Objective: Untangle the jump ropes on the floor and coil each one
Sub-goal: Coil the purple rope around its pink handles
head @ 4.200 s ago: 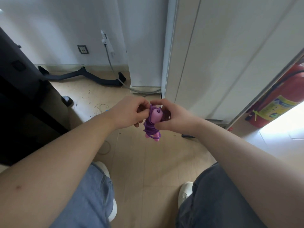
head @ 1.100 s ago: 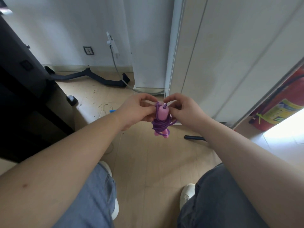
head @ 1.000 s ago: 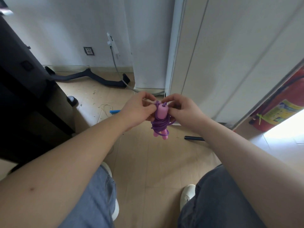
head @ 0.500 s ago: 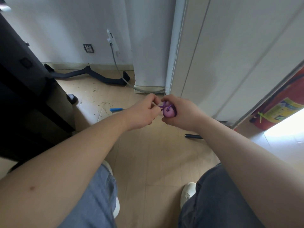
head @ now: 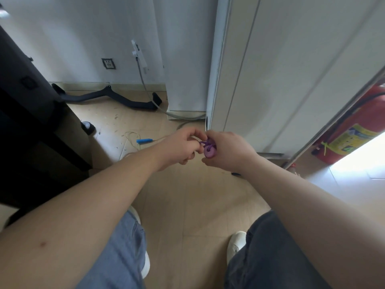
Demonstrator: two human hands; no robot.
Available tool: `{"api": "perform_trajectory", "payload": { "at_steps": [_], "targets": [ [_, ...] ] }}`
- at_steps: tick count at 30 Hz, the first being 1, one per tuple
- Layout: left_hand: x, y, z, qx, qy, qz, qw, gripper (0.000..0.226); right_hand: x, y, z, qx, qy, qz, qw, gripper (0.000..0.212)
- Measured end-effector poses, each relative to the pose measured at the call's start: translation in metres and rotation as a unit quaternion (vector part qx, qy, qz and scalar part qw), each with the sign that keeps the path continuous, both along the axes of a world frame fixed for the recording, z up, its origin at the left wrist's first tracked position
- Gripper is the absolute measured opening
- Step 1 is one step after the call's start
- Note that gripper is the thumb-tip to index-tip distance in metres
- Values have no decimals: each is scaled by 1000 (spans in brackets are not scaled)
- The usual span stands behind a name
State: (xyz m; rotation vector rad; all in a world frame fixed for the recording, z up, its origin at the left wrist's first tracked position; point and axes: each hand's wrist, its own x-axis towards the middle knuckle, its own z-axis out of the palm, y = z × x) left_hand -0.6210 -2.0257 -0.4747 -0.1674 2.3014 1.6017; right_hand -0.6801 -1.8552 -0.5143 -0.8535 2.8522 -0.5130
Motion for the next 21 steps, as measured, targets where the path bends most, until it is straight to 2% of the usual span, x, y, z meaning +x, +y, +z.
{"api": "perform_trajectory", "payload": {
  "at_steps": [4,7,11,13,18,19,21],
  "targets": [
    [-1,0,3,2,16,2,1000,16,-3,5,-6,23,31,-60,997,33],
    [2,1,3,-27,23,-20,999,22,-3,6,-11,35,39,-66,996,32],
    [-2,-7,-1,-39,30,-12,999,17,2,0,-4,39,13,-53,998,24],
    [-2,-12,-3,-60,49,-21,997,20,8,-3,3,36,-29,-38,998,26],
    [2,-11,-5,-69,118,-14,991,22,35,-1,20,-24,-175,-17,984,53],
    [4,-11,-5,-58,116,-13,991,23,40,0,23,-52,-196,-13,979,50],
    [9,-9,-4,-43,108,-16,993,25,46,2,26,-109,-229,-10,967,30]
  ]
}}
